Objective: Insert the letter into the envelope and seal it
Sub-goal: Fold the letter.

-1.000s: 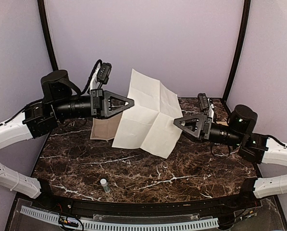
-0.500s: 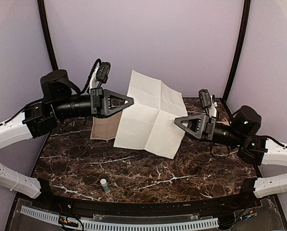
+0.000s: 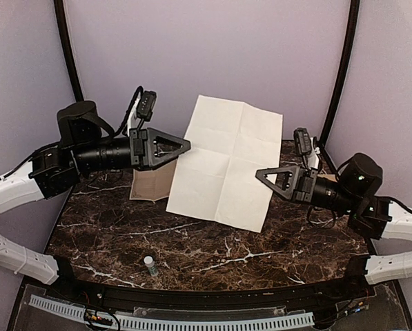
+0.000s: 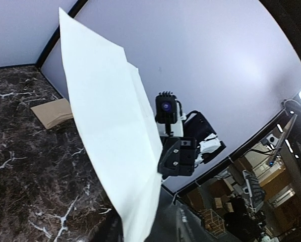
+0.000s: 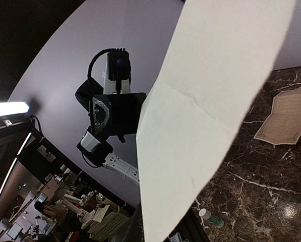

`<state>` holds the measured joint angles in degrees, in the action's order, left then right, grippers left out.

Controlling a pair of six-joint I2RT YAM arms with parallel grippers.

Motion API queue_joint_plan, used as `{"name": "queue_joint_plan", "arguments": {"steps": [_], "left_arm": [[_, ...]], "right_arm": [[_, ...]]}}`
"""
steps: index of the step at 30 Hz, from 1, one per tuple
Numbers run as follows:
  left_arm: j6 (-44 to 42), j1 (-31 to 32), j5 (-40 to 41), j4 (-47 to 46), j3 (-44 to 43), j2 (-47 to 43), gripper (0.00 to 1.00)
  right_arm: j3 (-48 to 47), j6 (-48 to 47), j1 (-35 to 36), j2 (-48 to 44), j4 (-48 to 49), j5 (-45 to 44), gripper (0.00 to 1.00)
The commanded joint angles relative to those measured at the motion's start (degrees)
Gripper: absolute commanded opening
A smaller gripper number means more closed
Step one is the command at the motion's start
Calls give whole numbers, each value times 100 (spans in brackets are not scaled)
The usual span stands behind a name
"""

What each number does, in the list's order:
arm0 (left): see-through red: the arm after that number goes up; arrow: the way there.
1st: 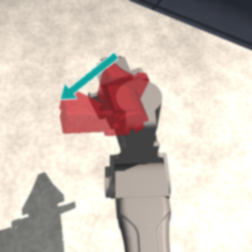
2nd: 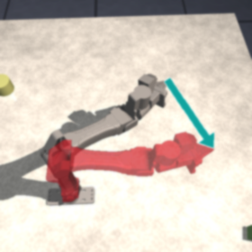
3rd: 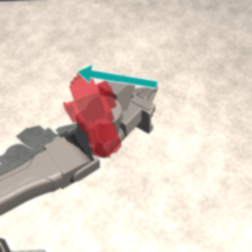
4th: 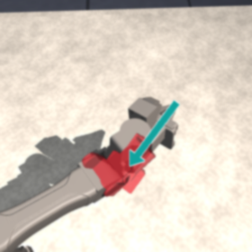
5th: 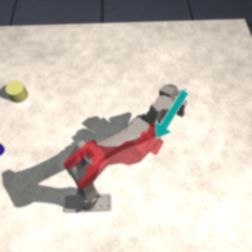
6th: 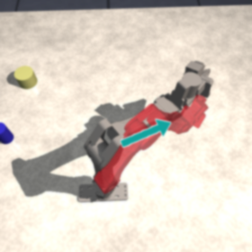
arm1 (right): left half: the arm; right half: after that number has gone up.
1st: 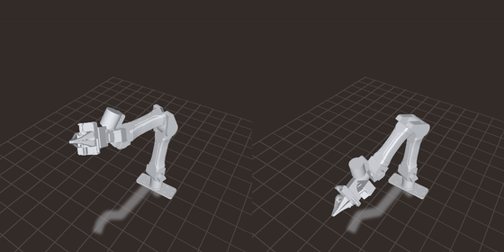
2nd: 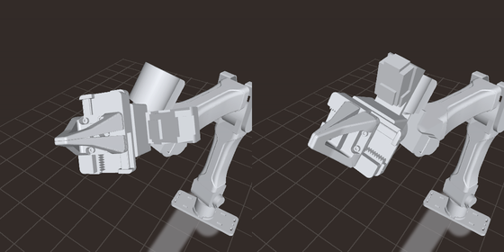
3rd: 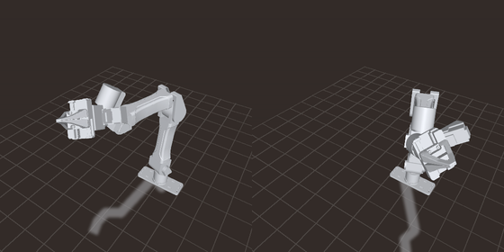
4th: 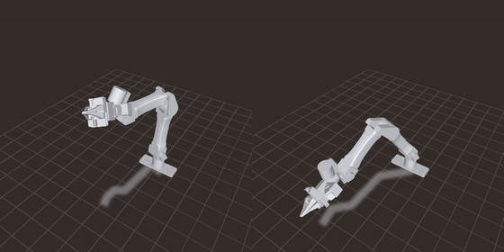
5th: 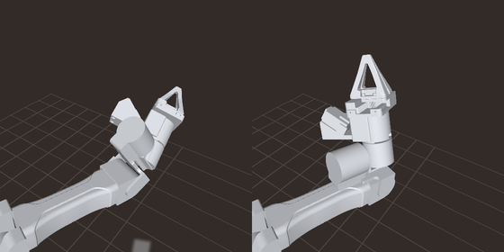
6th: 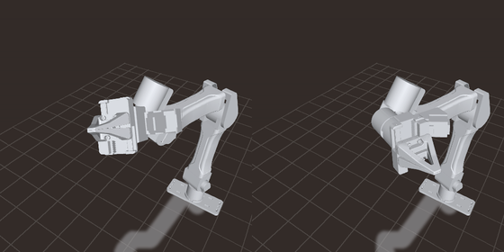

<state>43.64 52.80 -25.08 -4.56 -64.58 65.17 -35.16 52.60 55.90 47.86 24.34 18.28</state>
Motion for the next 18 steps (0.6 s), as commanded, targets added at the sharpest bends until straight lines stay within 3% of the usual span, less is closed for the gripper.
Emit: {"name": "queue_joint_plan", "arguments": {"steps": [1, 2, 4, 9, 12, 18], "left_arm": [[-314, 12, 868, 1159, -258, -338, 57], [-403, 12, 1228, 1295, -273, -479, 65], [-531, 11, 1786, 1654, -248, -742, 71], [-896, 5, 3222, 2750, -321, -1139, 74], [-1291, 10, 3105, 3059, -371, -1053, 75], [-1916, 116, 1620, 2839, -282, -482, 73]], "right_arm": [[-141, -164, 43, -204, -504, -386, 0], [-204, -196, 44, -219, -726, -470, 0], [-376, -236, 44, -202, -1342, -736, 0], [-803, -438, 44, 109, -2650, -1068, 0], [-946, -620, 44, 372, -2921, -905, 0], [-1211, -951, 51, 885, -3301, -213, 0]]}}
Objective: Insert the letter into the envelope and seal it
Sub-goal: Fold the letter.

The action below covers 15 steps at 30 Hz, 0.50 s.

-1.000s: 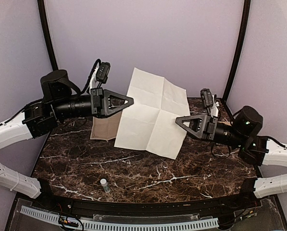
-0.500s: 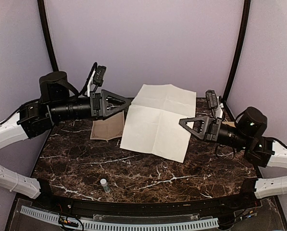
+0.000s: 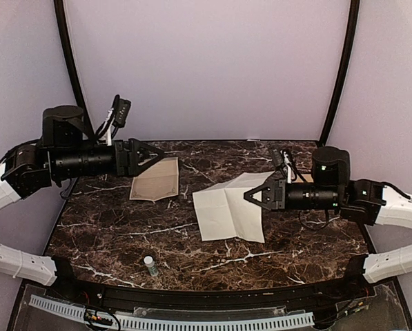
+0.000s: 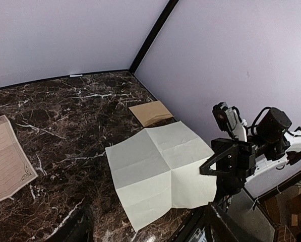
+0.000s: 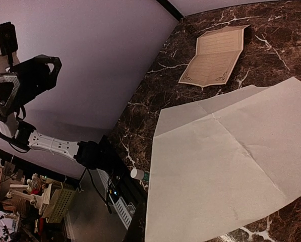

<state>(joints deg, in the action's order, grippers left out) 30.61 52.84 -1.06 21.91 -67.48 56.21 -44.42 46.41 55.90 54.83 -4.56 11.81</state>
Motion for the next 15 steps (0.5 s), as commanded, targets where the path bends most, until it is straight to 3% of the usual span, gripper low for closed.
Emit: {"name": "queue_joint_plan", "arguments": {"steps": [1, 10, 15], "left_arm": [[-775, 160, -920, 170, 7, 531, 73], [-1512, 1240, -673, -190, -7, 1020, 72], [-1429, 1364, -980, -253, -23, 1273, 70]], "right_arm": [[-313, -365, 55, 234, -468, 545, 0], [-293, -425, 328, 229, -265, 1209, 0], [-437, -624, 551, 311, -87, 1545, 0]]}}
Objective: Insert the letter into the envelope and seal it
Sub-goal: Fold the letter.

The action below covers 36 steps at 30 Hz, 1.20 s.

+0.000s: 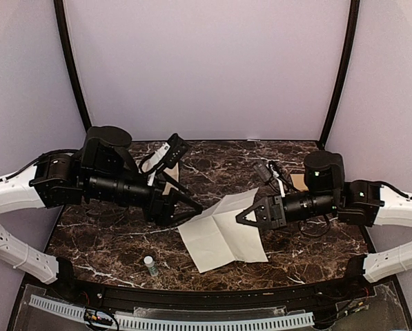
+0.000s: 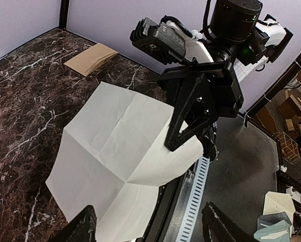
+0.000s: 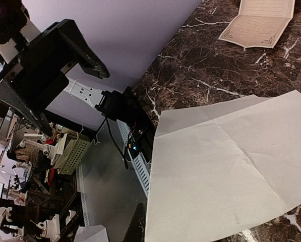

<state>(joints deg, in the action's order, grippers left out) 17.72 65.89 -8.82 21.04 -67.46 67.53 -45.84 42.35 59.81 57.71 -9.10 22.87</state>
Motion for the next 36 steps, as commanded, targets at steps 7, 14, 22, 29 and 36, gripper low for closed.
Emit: {"name": "queue_joint_plan", "arguments": {"steps": [7, 14, 22, 29, 36], "left_arm": [[-152, 242, -312, -213, 76, 312, 68], [-206, 311, -308, 4, 77, 365, 52], [-134, 319, -482, 35, 202, 355, 43], [-145, 319, -439, 66, 250, 368, 44], [-212, 319, -285, 152, 293, 362, 43]], "right_arm": [[-454, -297, 213, 212, 477, 779, 0], [-548, -374, 291, 328, 409, 743, 0], [-556, -359, 354, 362, 468, 762, 0], [-575, -350, 465, 440, 541, 721, 0], [-575, -332, 538, 444, 602, 664, 0]]}}
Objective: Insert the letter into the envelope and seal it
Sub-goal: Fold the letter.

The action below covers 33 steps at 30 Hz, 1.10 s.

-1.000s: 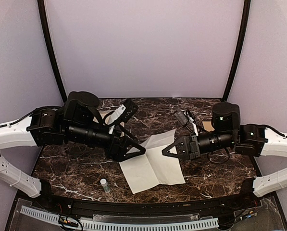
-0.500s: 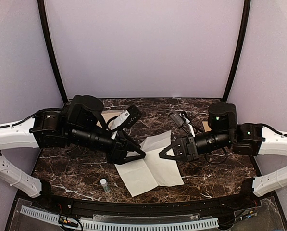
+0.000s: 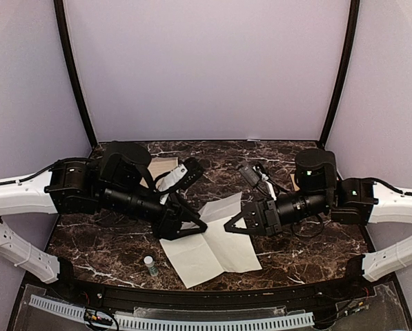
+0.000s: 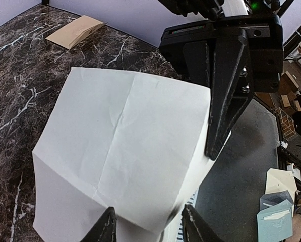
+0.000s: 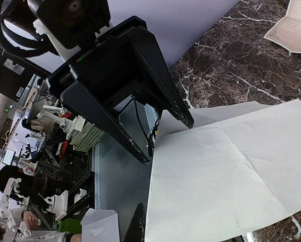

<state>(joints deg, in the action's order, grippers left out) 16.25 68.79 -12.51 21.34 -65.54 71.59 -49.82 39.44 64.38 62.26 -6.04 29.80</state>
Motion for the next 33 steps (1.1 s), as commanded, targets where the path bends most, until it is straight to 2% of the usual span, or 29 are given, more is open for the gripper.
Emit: {"name": "queue_joint_plan", "arguments": {"steps": [1, 4, 9, 19, 33], "left_arm": [[-76, 29, 52, 99, 106, -51, 43], [-88, 29, -94, 95, 126, -43, 43], [-78, 29, -235, 191, 120, -2, 34], [-68, 29, -399, 182, 151, -17, 32], [-69, 29, -649, 198, 136, 48, 5]], "right_arm": [[-177, -38, 85, -16, 290, -47, 0], [-168, -26, 99, -30, 291, -78, 0], [-155, -40, 109, -52, 276, -119, 0], [-115, -17, 125, -39, 323, -159, 0], [-137, -111, 123, -29, 60, -250, 0]]}}
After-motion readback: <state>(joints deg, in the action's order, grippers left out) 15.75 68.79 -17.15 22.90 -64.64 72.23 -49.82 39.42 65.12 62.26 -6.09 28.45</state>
